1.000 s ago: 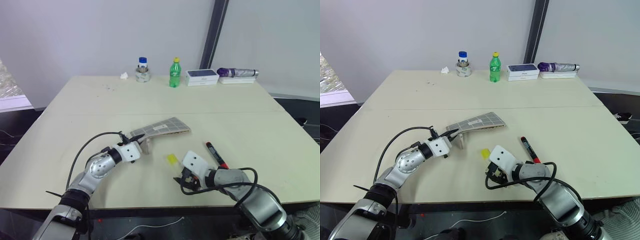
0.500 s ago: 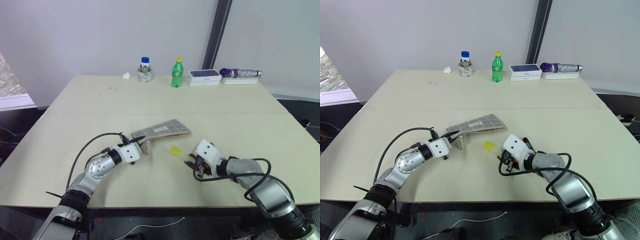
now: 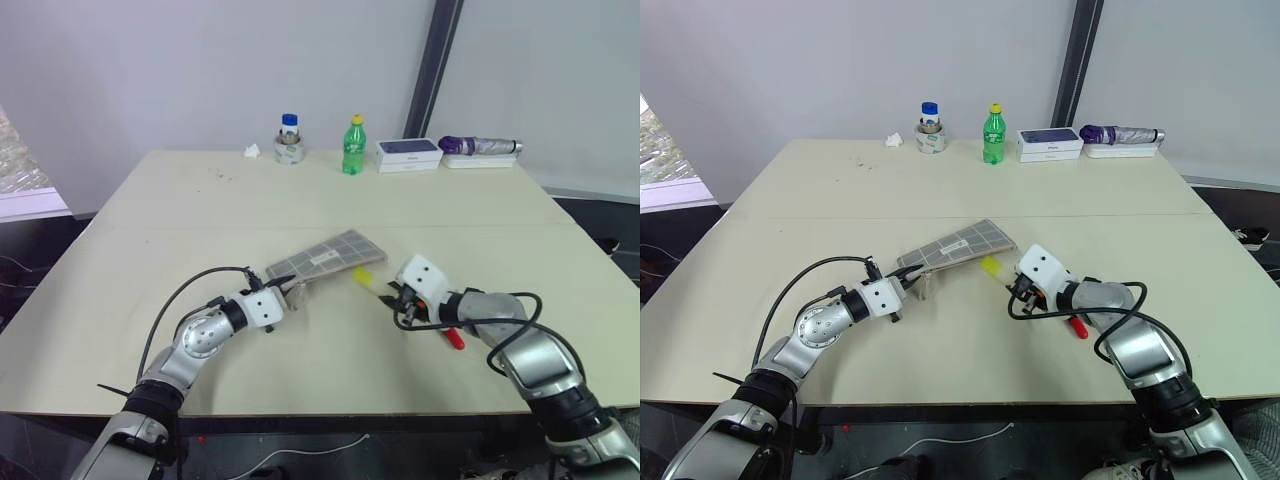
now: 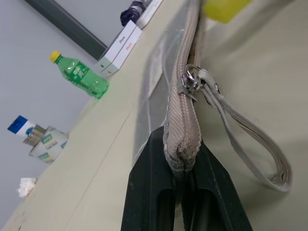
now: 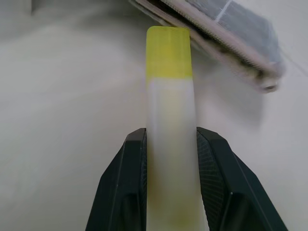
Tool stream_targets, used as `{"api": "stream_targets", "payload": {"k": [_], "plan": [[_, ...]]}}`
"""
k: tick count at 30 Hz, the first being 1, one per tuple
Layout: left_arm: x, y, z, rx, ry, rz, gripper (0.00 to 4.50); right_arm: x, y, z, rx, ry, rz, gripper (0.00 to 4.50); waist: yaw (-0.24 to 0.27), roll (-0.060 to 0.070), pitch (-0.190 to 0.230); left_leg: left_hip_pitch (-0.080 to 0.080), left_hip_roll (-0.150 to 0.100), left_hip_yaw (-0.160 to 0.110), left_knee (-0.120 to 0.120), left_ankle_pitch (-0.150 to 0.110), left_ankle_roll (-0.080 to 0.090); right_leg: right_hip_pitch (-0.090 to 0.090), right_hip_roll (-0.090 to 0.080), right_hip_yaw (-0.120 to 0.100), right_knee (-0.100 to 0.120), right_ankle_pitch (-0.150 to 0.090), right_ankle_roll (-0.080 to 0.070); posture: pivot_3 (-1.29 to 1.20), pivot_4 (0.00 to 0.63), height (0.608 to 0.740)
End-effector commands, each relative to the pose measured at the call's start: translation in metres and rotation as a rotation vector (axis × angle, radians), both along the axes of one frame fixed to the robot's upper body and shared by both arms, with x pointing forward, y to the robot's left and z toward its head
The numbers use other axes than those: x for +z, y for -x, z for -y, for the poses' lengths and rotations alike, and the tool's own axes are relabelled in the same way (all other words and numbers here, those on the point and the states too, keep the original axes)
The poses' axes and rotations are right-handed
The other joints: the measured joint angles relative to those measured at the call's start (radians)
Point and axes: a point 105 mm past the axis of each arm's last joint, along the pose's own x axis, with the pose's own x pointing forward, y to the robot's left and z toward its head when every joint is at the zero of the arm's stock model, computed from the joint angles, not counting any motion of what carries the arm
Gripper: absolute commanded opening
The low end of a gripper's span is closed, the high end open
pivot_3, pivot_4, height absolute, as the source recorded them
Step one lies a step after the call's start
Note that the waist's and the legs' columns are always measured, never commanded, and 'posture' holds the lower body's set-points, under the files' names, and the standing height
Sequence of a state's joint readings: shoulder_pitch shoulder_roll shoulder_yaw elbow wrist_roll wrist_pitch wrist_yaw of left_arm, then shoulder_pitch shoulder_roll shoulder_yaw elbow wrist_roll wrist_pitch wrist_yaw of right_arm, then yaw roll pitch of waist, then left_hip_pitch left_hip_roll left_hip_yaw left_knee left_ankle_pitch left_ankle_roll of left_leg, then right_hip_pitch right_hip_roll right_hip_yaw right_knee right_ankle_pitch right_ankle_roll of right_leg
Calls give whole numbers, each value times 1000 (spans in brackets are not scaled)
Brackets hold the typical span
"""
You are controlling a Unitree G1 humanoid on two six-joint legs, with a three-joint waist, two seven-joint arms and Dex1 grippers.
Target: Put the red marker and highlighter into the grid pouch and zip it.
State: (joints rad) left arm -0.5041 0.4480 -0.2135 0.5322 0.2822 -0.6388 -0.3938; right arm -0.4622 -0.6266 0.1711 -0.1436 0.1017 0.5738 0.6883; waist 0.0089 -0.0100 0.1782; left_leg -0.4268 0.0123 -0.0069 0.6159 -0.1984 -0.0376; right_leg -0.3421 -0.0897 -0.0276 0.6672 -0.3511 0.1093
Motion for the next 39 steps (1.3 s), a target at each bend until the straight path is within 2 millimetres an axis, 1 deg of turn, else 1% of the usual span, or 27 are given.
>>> {"api": "stream_targets", "payload": {"k": [1, 6, 11, 15, 18, 21, 26, 29, 33, 37, 39], "plan": [[10, 2, 4, -26, -5, 43, 0, 17, -2, -9, 40, 0, 47, 856, 1, 0, 0, 0, 0, 0, 0, 0, 0, 0, 0, 0, 0, 0, 0, 0, 150, 740], [11, 0, 3, -13, -4, 44, 0, 15, 0, -9, 61, 29, 40, 856, 2, 0, 0, 0, 0, 0, 0, 0, 0, 0, 0, 0, 0, 0, 0, 0, 150, 740], [9, -2, -2, 9, -14, 42, 0, 16, 7, -11, 99, 51, 24, 856, 1, 0, 0, 0, 0, 0, 0, 0, 0, 0, 0, 0, 0, 0, 0, 0, 150, 740], [7, -2, -3, 12, -16, 39, 0, 18, 9, -16, 126, 60, 27, 856, 1, 0, 0, 0, 0, 0, 0, 0, 0, 0, 0, 0, 0, 0, 0, 0, 150, 740], [8, -1, -1, 4, -8, 39, 0, 14, 5, -14, 108, 65, 26, 856, 1, 0, 0, 0, 0, 0, 0, 0, 0, 0, 0, 0, 0, 0, 0, 0, 150, 740], [8, -1, 1, -8, -18, 40, 0, 15, 4, -16, 107, 44, 20, 856, 1, 0, 0, 0, 0, 0, 0, 0, 0, 0, 0, 0, 0, 0, 0, 0, 150, 740], [2, 11, 12, -106, -66, 6, 0, 15, -8, -17, 64, 57, 44, 856, 1, 0, 0, 0, 0, 0, 0, 0, 0, 0, 0, 0, 0, 0, 0, 0, 150, 740], [0, 17, 18, -149, -85, -21, 0, 16, -13, -22, 67, 70, 49, 856, 0, 0, 0, 0, 0, 0, 0, 0, 0, 0, 0, 0, 0, 0, 0, 0, 150, 740], [7, 21, 24, -190, -96, -33, 0, 19, -12, -36, 90, 39, 38, 856, 0, 0, 0, 0, 0, 0, 0, 0, 0, 0, 0, 0, 0, 0, 0, 0, 150, 740], [20, 20, 24, -201, -76, -30, 0, 16, -8, -47, 183, 139, 107, 856, 1, 0, 0, 0, 0, 0, 0, 0, 0, 0, 0, 0, 0, 0, 0, 0, 150, 740], [26, 18, 16, -200, -74, -46, 0, 17, -9, -48, 202, 191, 140, 856, 0, 0, 0, 0, 0, 0, 0, 0, 0, -1, 0, 0, 0, 0, 0, 0, 150, 740]]}}
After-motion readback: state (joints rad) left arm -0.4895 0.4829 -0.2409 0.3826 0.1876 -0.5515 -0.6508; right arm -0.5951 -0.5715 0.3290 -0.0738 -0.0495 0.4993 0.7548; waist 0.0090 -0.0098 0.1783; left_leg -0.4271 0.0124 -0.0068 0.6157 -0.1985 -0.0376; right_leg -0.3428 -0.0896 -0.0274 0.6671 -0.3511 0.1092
